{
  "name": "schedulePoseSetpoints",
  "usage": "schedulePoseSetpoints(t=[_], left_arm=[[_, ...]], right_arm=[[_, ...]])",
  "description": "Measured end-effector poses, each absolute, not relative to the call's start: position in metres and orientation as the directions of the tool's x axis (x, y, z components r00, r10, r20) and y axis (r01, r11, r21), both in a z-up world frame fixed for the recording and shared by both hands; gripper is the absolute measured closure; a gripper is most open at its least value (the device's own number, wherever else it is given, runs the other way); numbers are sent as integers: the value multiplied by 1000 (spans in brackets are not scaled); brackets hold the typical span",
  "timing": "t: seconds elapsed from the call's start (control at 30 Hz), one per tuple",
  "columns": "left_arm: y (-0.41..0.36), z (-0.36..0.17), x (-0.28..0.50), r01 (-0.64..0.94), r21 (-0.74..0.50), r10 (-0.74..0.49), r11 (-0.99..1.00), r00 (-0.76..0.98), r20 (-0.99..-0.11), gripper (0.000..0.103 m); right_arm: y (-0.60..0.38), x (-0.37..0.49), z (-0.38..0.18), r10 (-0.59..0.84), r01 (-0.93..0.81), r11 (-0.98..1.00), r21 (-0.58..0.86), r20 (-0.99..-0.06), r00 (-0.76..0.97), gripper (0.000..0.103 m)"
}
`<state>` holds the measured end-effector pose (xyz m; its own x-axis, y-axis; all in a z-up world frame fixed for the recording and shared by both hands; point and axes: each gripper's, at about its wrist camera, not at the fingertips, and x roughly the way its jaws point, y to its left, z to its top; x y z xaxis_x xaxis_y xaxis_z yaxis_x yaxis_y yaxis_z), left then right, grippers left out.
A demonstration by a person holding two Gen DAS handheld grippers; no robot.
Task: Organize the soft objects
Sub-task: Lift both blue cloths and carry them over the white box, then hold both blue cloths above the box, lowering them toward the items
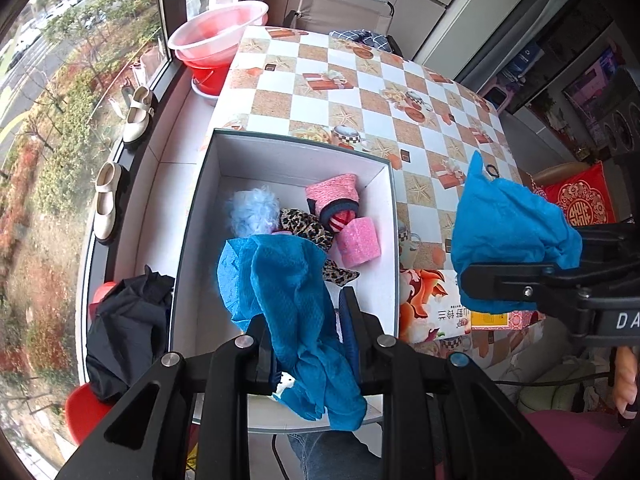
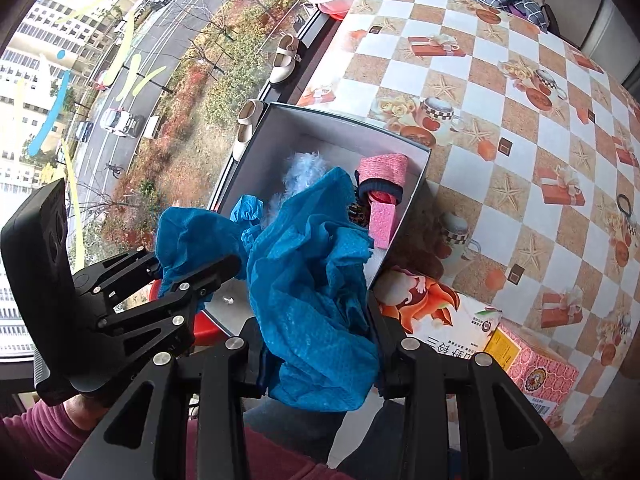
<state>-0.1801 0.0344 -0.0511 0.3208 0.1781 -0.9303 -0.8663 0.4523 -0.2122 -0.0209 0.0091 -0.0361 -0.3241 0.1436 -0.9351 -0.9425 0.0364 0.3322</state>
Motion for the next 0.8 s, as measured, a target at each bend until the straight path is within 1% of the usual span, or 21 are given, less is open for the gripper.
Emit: schedulePoseSetpoints(t=[0.3,0.8], left_arm=[[38,-67,-186,-881,-199,166,429,294,-941,76],[38,-88,-191,-893,-191,132,407,264,-955,76]], right_arm=[[23,-37,-47,105,-947,-5,322,-942,-320,65],[31,-47,-59,68,-951,-18,309,-949,-309,65]])
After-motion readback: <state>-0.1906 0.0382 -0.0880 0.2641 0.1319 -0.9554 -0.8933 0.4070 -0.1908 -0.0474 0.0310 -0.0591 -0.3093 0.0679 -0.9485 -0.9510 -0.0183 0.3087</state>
